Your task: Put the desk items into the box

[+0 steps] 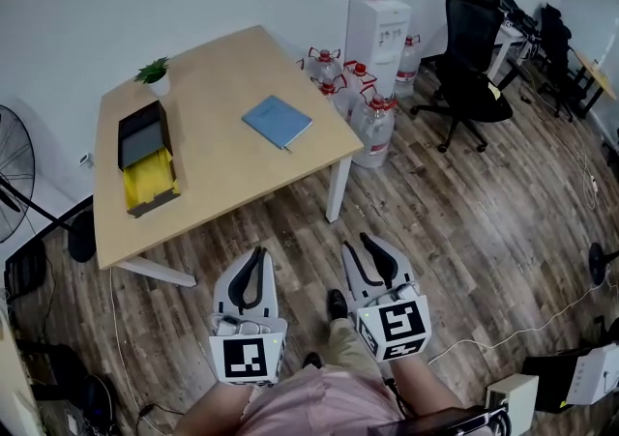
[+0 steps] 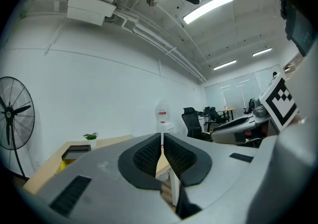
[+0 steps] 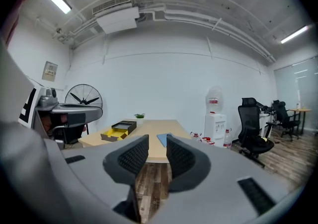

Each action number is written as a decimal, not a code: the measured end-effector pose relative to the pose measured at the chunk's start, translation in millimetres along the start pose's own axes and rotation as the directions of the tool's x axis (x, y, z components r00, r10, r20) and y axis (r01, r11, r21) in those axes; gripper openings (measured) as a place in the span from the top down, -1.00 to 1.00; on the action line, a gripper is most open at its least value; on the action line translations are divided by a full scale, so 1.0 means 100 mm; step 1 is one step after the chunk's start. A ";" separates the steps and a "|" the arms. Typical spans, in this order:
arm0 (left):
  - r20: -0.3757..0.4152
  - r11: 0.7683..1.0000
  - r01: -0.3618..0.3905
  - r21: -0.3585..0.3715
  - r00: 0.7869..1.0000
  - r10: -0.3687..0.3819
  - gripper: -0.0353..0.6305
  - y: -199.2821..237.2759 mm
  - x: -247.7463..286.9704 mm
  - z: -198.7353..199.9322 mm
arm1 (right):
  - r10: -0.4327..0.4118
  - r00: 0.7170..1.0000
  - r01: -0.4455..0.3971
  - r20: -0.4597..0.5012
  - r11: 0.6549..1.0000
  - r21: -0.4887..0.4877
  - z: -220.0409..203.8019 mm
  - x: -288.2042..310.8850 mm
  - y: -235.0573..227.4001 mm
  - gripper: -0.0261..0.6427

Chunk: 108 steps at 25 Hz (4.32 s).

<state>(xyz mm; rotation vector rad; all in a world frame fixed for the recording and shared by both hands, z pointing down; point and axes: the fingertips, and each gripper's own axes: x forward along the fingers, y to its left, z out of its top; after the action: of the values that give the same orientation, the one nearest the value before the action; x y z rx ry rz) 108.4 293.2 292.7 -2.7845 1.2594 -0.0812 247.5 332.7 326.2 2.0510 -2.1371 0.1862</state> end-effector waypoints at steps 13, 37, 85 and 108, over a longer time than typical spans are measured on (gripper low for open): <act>-0.066 0.990 -0.133 0.044 0.989 0.136 0.82 0.29 1.47 0.00 | 0.154 0.988 -0.153 -0.031 0.988 0.033 0.14 1.44 -0.90 0.59; -0.092 0.948 -0.308 -0.077 0.949 0.300 0.82 1.33 2.42 -0.32 | 0.288 0.953 -0.292 -0.091 0.956 -0.033 0.34 3.16 -0.87 0.57; -0.330 0.946 -0.303 -0.113 0.910 0.252 0.82 2.18 4.25 -1.21 | 0.392 0.840 -0.386 -0.375 0.918 0.095 -0.57 5.41 -1.38 0.49; -0.464 0.919 -0.376 -0.117 0.839 0.284 0.82 2.26 4.18 -1.77 | 0.420 0.702 -0.405 -0.574 0.900 0.163 -1.41 5.59 -1.32 0.44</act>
<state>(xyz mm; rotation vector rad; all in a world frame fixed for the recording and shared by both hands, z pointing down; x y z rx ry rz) 200.6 -179.7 452.0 -2.7487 1.9446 -0.6243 363.9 -189.2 578.1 1.2208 -2.1088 0.8094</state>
